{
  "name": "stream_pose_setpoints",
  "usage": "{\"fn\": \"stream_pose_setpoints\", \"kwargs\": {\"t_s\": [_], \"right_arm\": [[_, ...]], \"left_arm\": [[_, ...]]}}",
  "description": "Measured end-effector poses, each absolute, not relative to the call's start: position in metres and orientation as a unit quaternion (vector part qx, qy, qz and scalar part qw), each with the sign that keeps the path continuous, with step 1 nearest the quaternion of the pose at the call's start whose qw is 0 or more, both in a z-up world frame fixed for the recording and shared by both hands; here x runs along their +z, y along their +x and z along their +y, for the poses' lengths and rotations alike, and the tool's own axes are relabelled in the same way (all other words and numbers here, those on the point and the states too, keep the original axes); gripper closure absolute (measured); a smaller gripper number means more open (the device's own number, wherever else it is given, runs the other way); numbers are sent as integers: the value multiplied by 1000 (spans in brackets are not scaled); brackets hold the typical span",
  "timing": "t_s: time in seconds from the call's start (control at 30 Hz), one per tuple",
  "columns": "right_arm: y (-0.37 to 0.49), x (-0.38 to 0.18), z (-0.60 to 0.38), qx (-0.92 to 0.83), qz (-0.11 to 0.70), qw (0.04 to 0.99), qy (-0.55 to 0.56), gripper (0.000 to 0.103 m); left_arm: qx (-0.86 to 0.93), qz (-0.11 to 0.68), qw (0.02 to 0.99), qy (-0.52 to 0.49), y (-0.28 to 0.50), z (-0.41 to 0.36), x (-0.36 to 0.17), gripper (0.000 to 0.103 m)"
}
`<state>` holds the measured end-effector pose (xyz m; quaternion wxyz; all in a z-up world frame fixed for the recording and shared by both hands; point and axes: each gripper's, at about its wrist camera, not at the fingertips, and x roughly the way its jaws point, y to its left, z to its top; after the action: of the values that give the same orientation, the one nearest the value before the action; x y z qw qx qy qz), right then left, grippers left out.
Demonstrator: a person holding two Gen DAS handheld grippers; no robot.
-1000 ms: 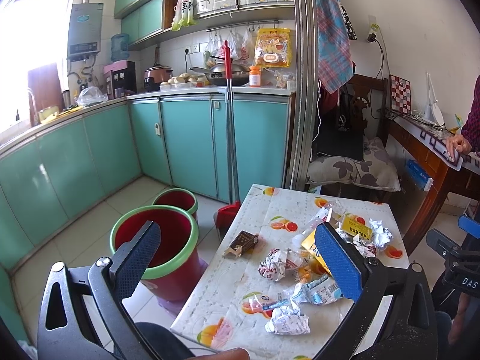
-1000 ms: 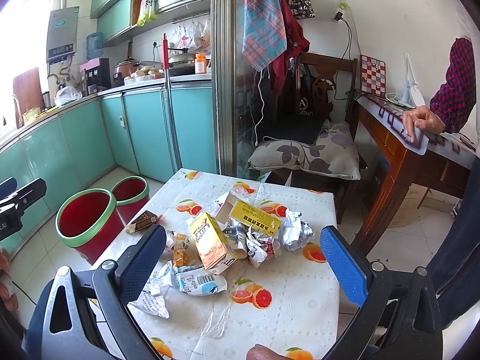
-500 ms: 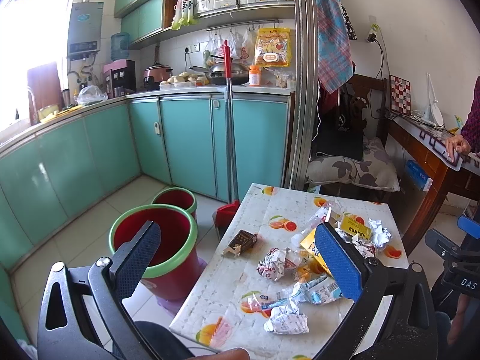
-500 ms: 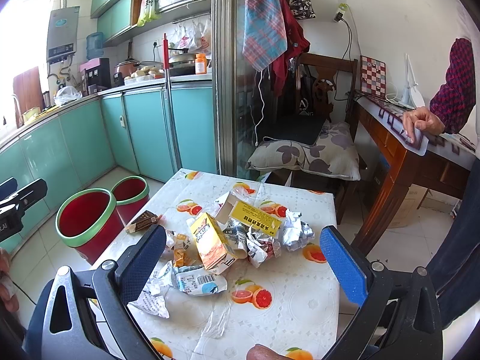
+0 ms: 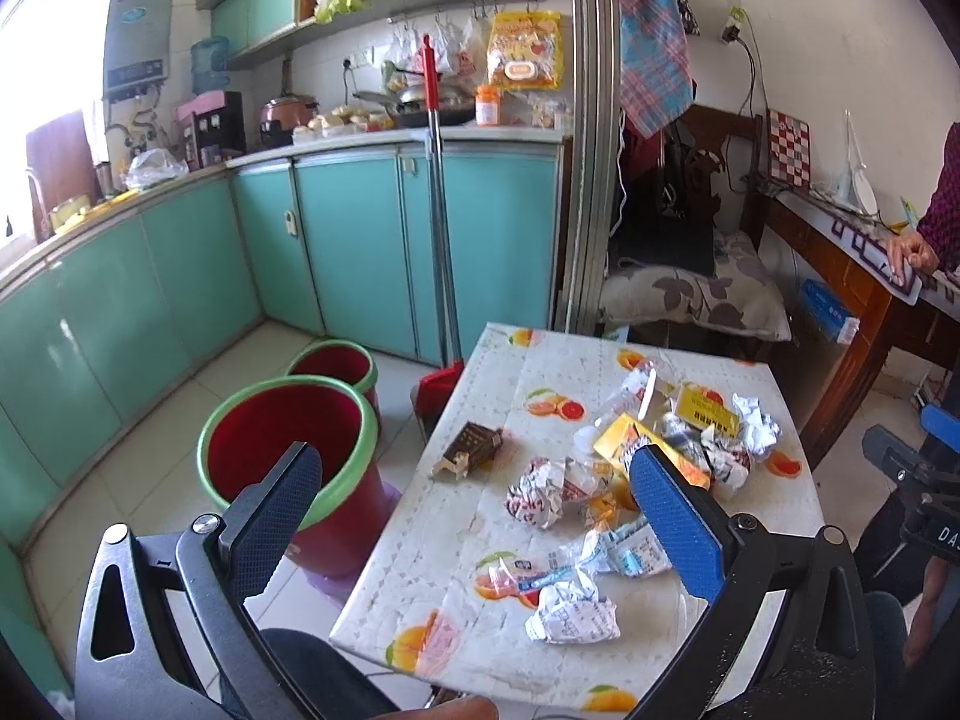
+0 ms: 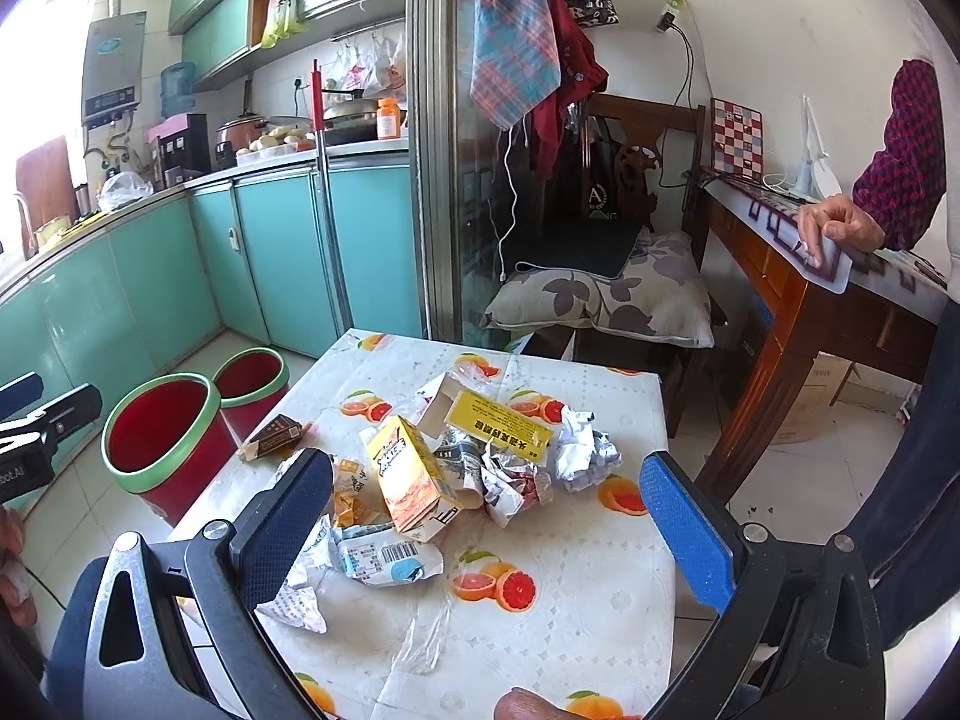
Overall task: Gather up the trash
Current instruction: 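Grasp the crumpled white wrapper with the left tool while the right tool reaches for the yellow iced-tea carton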
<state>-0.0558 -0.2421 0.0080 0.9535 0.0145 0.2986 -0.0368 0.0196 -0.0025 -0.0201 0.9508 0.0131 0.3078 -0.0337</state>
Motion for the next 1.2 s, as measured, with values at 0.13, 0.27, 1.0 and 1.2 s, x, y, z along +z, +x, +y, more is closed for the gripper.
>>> {"fn": "stream_pose_setpoints", "kwargs": {"t_s": [0.13,0.27,1.0,1.2], "right_arm": [[-54,-2,-252,-46,308,950,22,0],[-52,-12,-263,-54,317,946,29,0],[-24,-53,-323,-107,356,926,69,0],[-16,-61,-331,-116,368,920,68,0]], "left_arm": [[-53,354,933,21,40,-7,-44,0],[-81,397,914,35,62,-18,-66,0],[-134,524,823,173,169,-76,-201,10],[-134,539,816,157,179,-72,-211,65]]}}
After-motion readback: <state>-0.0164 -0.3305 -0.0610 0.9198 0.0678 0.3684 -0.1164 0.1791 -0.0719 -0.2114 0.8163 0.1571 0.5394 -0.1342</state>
